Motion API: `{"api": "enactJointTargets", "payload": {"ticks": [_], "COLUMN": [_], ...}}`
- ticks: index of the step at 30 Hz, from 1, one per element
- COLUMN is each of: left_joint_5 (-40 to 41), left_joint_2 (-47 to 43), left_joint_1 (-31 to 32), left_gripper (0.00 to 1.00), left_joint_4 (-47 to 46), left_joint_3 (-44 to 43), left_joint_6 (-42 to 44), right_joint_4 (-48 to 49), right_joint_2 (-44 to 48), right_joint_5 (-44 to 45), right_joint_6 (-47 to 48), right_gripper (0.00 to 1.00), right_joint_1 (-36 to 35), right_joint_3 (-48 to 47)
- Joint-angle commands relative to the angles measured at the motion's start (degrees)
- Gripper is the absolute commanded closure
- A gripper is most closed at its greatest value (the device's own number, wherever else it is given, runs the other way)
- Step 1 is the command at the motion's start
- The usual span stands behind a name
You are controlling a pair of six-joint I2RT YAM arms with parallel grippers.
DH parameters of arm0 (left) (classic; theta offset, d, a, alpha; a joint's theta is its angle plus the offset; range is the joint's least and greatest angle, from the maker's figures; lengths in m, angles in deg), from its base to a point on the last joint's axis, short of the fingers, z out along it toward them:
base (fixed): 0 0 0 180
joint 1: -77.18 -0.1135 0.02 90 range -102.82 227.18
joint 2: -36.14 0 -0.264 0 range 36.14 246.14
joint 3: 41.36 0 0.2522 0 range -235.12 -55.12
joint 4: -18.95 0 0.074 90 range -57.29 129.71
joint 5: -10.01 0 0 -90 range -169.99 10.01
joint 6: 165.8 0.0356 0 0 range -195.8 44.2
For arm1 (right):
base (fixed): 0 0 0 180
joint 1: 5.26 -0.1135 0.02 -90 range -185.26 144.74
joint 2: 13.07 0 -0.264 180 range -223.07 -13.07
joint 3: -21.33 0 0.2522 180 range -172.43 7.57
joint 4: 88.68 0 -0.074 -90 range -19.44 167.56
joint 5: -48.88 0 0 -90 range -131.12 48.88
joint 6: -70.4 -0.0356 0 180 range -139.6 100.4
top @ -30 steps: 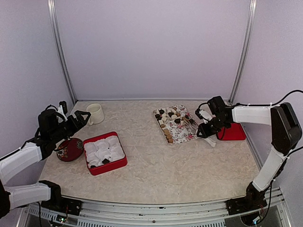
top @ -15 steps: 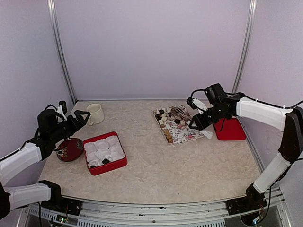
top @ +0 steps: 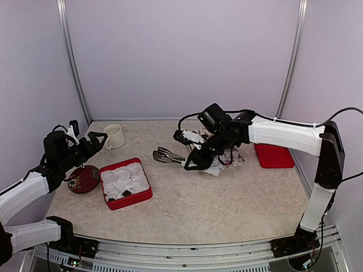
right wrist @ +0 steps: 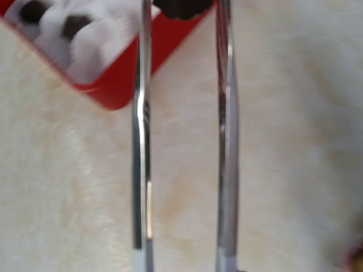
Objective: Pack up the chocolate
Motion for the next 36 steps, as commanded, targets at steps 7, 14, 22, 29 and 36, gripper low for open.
{"api": "enactJointTargets", "payload": {"ticks": [7, 14, 22, 29, 36], "left_joint_5": [-0.58, -0.54, -0.55, -0.50, -0.61], "left_joint_2": [-0.42, -0.22, -0.13, -0.04, 0.22], "left_joint_1": [-0.43, -0.41, -0.42, -0.43, -0.41], "left_gripper": [0.01, 0.01, 0.01, 0.01, 0.01], "left_joint_4": [0.53, 0.27, 0.09, 0.13, -0.02], "left_joint_3": [-0.38, -0.38, -0.40, -0.40, -0.53], "left_joint_6": [0.93, 0.97, 1.00, 1.05, 0.92], "right_joint_4": [-3.06, -4.17, -4.53, -4.77, -4.73], "right_joint_2": [-8.24, -11.73, -12.71, -12.95, -13.53], "right_joint_5": [-1.60, -1.60, -1.02, -1.42, -1.37], "right_joint_6": [2.26, 2.45, 2.69, 2.87, 3.08], "right_gripper": [0.73, 0.73, 0.72, 0.71, 0.69], "right_joint_1": [-7.51, -9.86, -10.33, -10.47, -10.42], "right_joint_3": [-8.79, -11.26, -10.88, -10.52, -9.95]}}
